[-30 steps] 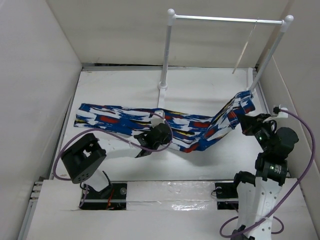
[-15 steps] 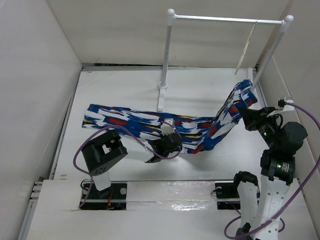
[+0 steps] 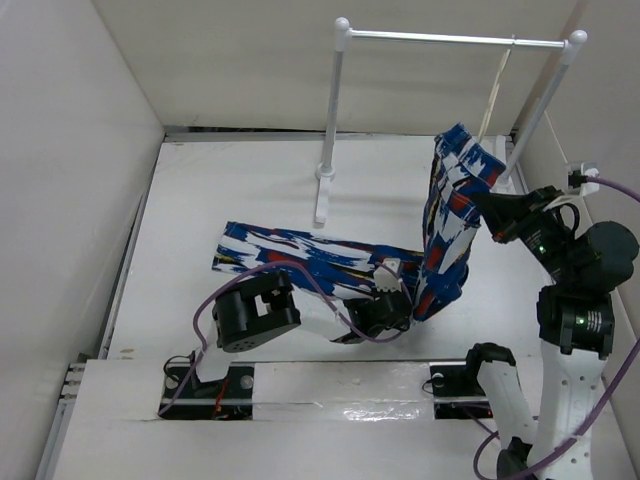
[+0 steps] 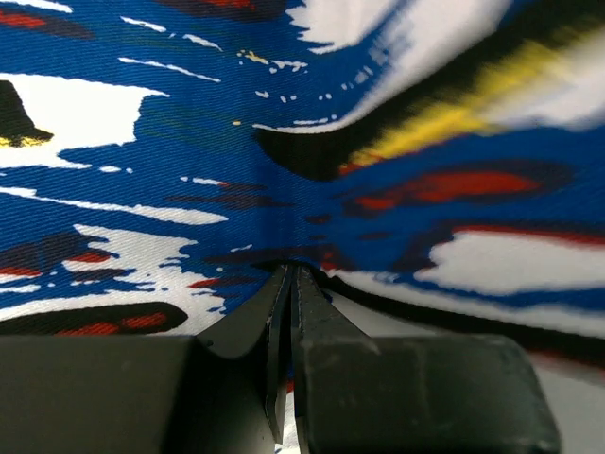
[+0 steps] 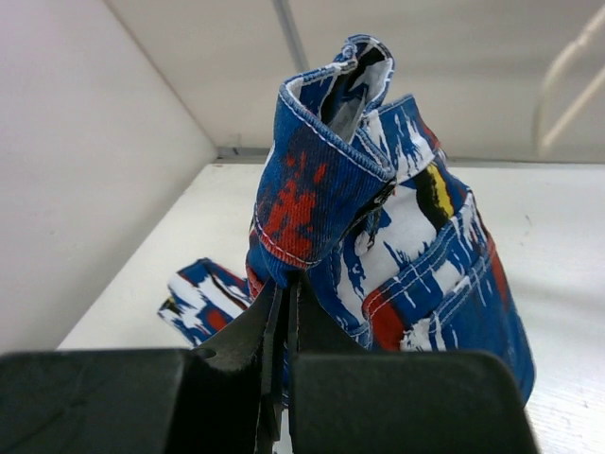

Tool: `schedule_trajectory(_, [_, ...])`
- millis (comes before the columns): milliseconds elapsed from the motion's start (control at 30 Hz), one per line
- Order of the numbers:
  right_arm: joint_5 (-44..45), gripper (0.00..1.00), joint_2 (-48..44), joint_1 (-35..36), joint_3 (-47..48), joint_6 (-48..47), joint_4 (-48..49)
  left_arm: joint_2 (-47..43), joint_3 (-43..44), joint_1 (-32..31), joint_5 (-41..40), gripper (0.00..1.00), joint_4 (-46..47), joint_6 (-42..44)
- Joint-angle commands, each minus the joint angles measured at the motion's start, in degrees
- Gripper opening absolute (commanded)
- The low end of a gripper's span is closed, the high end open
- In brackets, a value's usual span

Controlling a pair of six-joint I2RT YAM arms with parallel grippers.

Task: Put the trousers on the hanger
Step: Fold the trousers at the center of the board.

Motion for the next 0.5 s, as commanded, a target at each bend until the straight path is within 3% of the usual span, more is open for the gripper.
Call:
schedule_trajectory(0, [-0.3,0.00,2.6,2.7,4.8,3.3,10.0,3.6,-0.3,-1.1,4.0,0.00,-5.9,-1.2])
schedule_trajectory(300, [1.0,0.00,5.2,4.0,0.1,2.5,12.5,-10.9,-5.7,-1.6,-3.1,0.00,-8.4,-0.4])
schedule_trajectory(467, [3.0,0.00,6.8,8.0,1.1,2.6,12.9,-10.5,-3.5,-2.7,-3.3,0.00,-9.4,0.4])
